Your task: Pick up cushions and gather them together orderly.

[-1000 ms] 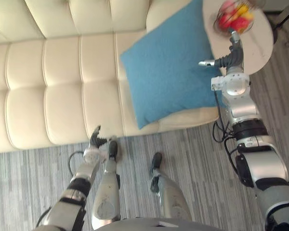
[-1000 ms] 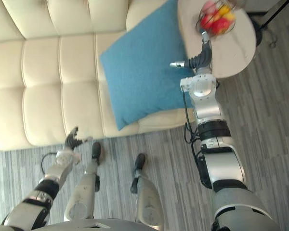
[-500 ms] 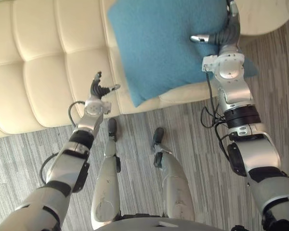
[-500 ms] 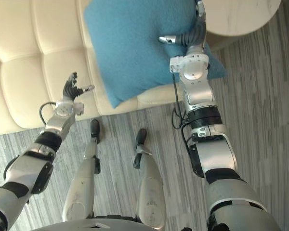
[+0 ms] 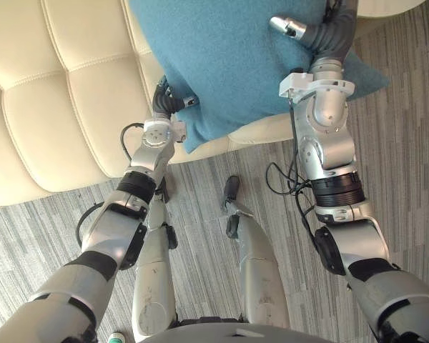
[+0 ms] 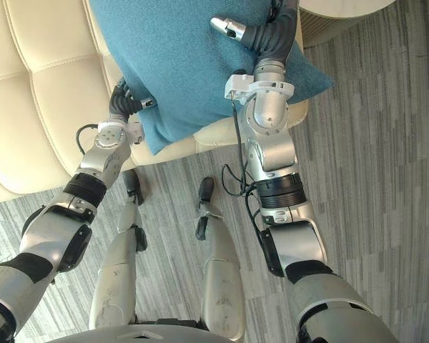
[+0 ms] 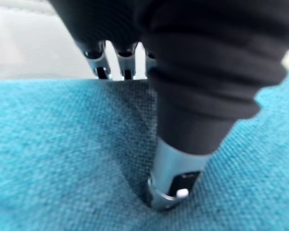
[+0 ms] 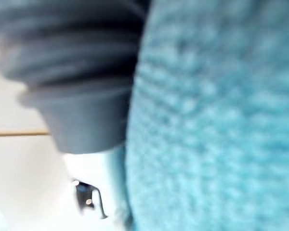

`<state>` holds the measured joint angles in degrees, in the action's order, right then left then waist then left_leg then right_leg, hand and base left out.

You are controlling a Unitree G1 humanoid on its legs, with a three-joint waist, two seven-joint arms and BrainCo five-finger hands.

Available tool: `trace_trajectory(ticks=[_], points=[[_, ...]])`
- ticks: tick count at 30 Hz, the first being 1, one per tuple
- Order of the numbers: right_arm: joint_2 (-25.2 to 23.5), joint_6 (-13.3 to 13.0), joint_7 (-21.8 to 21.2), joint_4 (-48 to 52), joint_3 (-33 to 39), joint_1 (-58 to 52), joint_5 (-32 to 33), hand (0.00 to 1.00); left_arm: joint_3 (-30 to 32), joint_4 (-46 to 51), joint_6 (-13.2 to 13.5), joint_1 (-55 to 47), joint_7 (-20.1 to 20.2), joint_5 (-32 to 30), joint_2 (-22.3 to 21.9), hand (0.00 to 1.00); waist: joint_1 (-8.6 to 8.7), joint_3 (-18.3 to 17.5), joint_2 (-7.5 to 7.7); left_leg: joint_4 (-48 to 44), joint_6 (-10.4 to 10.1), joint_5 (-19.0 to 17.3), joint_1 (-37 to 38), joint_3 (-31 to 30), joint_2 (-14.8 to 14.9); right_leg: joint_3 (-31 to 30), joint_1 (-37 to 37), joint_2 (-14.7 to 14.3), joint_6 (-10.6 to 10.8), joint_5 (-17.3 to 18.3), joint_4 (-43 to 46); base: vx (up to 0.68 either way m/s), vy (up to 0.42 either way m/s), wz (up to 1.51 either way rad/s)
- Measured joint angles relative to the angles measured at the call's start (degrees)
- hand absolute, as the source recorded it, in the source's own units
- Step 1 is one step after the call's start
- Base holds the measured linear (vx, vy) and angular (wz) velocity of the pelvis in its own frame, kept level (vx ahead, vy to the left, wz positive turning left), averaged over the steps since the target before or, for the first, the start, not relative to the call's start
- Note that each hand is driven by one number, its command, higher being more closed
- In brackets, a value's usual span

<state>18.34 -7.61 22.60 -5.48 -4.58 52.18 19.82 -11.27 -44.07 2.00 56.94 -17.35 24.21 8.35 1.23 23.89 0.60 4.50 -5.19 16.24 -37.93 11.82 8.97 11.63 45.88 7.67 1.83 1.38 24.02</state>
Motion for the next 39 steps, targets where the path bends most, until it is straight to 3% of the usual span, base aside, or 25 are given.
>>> trace_trajectory(ticks=[11,15,21,27,28,29,34,39], points=[[-0.73,-1.3,-0.57,0.84,0.09,-2.37,0.25,1.0,0.47,9.94,0.0,-4.99,-3.63,2.63,0.3,1.0,0.65,0.0,0.0,-0.02,0.54,0.89,2.04,1.0,-0.87,-0.32,-1.25,1.1,0.29,1.08,1.31,0.03,-0.026,0.02],[-3.05,-3.46,-0.84,3.52,0.13,-12.32,2.59,1.0,1.9,16.46,0.03,-10.4,-4.29,2.5,0.8,1.0,0.68,-0.01,0.01,-0.01,-0.14,0.3,5.7,0.69,-1.55,-0.07,-4.36,2.05,0.45,3.11,3.24,0.04,-0.057,0.13],[-8.7,-3.39,-1.32,5.72,0.04,-26.67,4.28,1.0,4.74,27.32,0.91,-18.57,-4.86,2.34,0.35,1.0,0.78,-0.02,0.0,-0.02,-0.46,0.01,9.83,-1.04,-1.76,1.6,-9.29,2.42,0.41,4.77,4.02,0.04,-0.07,0.14],[-11.89,-3.28,-4.69,9.73,-2.43,-38.82,4.62,1.0,6.23,40.0,2.4,-32.71,-4.83,-0.94,-3.92,1.0,0.49,-0.23,-0.02,-0.02,-0.59,-1.42,16.26,-2.65,-2.21,3.45,-16.64,3.21,0.69,7.16,4.92,0.03,-0.063,0.17],[-12.15,-3.28,-5.27,10.38,-2.6,-40.92,4.57,1.0,6.16,41.35,2.73,-35.68,-4.77,-1.63,-5.05,1.0,0.21,-1.23,-0.05,-0.02,-0.87,-2.1,17.21,-3.12,-2.27,3.96,-17.98,3.31,0.81,7.68,4.73,0.05,-0.05,0.26],[-12.75,-3.37,-6.39,11.96,-3.32,-44.66,4.48,1.0,6.08,43.23,3.23,-40.64,-4.67,-2.05,-6.38,1.0,-0.13,-4.59,-0.06,-0.01,-0.84,-2.52,17.17,-3.84,-2.46,4.86,-18.4,3.53,0.94,8.35,4.38,0.07,-0.055,0.27],[-15.01,-3.36,-9.54,13.6,-4.8,-51.15,1.89,1.0,5.86,44.76,4.57,-51.63,-3.28,-1.52,-7.4,1.0,-0.79,-10.23,-0.45,0.01,-0.97,-2.91,21.21,-5.84,-2.53,6.84,-25.17,2.98,1.28,8.77,1.36,0.11,-0.044,0.2],[-15.67,-3.39,-11.54,13.56,-6.34,-54.62,-0.08,1.0,6.24,47.23,5.75,-59.34,-1.22,0.42,-7.27,1.0,-1.24,-12.97,-0.69,0.02,-0.88,-3.63,24.49,-7.42,-2.38,7.96,-30.79,1.94,1.74,8.31,-2.5,0.05,0.0,0.1]])
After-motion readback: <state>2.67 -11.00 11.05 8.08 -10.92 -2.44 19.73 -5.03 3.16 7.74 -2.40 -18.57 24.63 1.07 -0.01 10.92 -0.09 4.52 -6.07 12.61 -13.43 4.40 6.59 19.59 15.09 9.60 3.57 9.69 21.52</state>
